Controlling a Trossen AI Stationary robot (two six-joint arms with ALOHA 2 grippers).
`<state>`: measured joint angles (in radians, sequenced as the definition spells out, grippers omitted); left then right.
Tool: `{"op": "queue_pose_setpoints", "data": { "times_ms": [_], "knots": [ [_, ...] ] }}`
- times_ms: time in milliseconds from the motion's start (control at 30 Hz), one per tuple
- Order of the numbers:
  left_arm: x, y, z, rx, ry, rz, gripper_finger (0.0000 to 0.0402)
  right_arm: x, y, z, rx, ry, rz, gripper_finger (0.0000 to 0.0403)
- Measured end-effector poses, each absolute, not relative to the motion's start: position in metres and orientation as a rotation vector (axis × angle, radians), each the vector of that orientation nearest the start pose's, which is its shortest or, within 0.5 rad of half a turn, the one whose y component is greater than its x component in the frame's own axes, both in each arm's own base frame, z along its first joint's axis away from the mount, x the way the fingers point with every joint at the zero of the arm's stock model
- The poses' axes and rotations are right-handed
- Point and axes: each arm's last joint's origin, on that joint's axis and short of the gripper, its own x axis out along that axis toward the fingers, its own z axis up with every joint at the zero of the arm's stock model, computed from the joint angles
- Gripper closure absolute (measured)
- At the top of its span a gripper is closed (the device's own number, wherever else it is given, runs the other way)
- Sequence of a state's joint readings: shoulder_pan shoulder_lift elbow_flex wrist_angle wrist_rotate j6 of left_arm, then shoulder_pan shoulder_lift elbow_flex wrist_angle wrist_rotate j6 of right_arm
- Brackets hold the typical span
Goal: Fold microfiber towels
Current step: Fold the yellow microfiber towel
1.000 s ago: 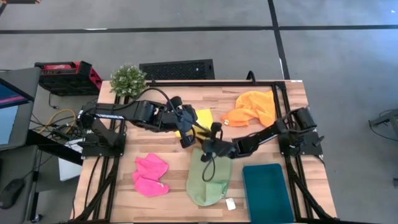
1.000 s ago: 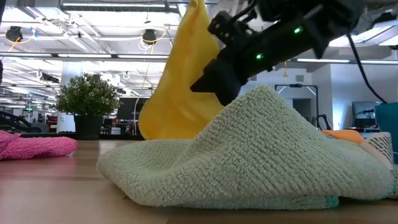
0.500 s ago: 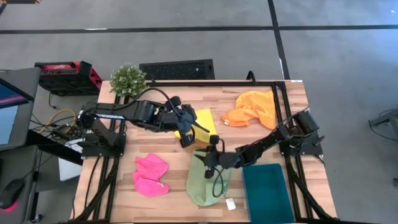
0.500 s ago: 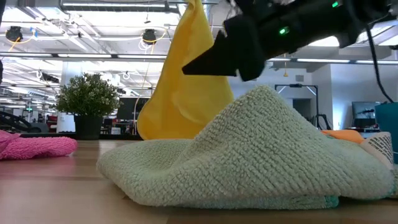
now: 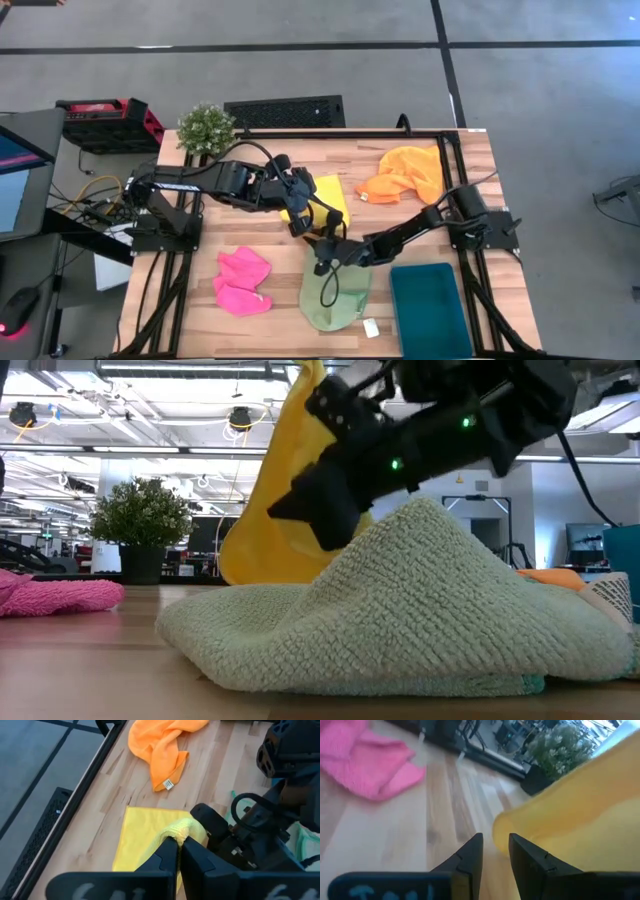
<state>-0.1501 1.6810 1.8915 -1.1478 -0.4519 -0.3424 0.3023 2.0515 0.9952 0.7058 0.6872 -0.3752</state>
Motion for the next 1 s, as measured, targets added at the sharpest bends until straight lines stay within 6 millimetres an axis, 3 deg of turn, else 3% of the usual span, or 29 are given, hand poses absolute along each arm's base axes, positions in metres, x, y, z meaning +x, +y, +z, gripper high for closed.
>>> {"op": "queue_pose_setpoints", "data": {
  "times_ms": [367,1000],
  "knots": [
    [0.328,-0.041,0.399,-0.037,0.846,0.422,0.0401,0.393,0.08,0.126,-0.526,0.39,-0.425,0.0285],
    [0.328,-0.041,0.399,-0.046,0.846,0.419,0.0401,0.391,0.075,0.123,-0.556,0.435,-0.521,0.0285]
  ]
}}
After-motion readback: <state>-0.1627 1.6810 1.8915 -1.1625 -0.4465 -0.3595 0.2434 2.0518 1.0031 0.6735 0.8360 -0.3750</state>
